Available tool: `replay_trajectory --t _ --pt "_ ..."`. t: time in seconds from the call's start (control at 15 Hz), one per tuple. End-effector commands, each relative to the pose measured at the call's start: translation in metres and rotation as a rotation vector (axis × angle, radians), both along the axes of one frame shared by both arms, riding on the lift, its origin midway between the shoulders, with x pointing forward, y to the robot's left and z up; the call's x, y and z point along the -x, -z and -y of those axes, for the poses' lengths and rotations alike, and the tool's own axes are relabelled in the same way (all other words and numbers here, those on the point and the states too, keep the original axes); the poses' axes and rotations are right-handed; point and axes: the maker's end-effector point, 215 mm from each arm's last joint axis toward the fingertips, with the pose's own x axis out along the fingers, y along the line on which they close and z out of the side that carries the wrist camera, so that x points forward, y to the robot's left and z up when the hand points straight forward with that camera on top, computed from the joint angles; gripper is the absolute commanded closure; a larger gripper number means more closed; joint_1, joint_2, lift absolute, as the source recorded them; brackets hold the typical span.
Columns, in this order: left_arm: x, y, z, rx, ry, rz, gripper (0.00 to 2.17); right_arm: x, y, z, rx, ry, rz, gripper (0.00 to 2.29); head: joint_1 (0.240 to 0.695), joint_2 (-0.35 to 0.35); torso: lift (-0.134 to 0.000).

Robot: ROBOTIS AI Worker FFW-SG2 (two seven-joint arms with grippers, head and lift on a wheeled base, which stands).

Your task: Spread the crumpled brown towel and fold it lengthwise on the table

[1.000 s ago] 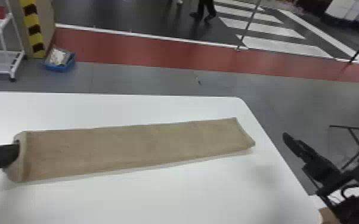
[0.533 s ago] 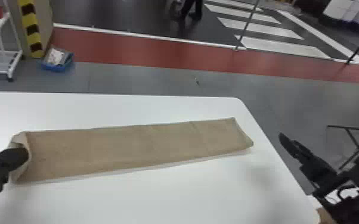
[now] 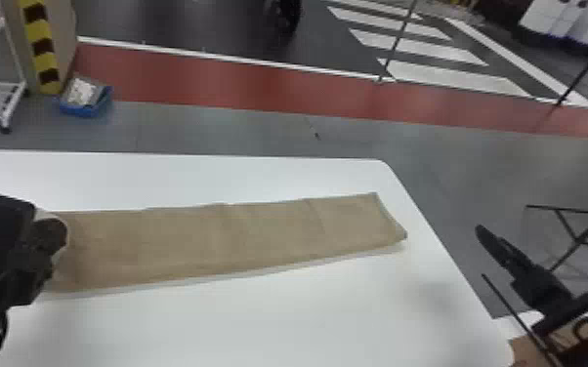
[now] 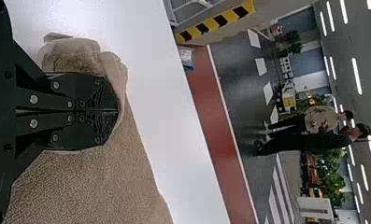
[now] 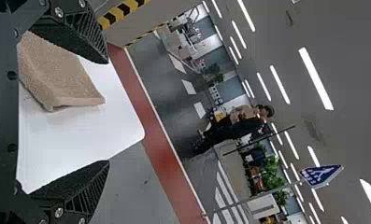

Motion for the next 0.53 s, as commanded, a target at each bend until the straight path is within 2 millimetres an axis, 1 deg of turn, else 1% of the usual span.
replay_trajectory --t 0.0,0.07,0.13,0.2,0.27,0.47 --pt "-0.003 -0.001 -0.008 -0.031 -0.030 0.024 1.41 0.001 0.001 0.001 -0.005 0.001 0.000 0.13 0.695 -0.350 -0.125" --pt "-0.004 -0.003 -0.010 -0.038 -0.037 0.037 1.41 0.000 0.002 0.000 -0.007 0.000 0.000 0.13 0.695 -0.350 -0.125" --pt "-0.002 -0.006 -0.003 -0.029 -0.018 0.061 1.41 -0.001 0.001 -0.001 -0.007 -0.003 0.001 0.13 0.695 -0.350 -0.125" --pt "0.003 -0.004 0.007 -0.026 -0.002 0.059 1.41 -0.002 0.002 -0.003 -0.008 -0.006 0.000 0.13 0.695 -0.350 -0.125" --pt "0.007 -0.004 0.022 -0.021 0.025 0.060 1.41 -0.002 0.004 -0.004 -0.011 -0.006 -0.002 0.13 0.695 -0.350 -0.125" --pt "0.020 0.003 0.069 -0.010 0.102 0.047 1.41 0.002 0.005 -0.001 -0.014 -0.002 -0.001 0.13 0.695 -0.350 -0.125"
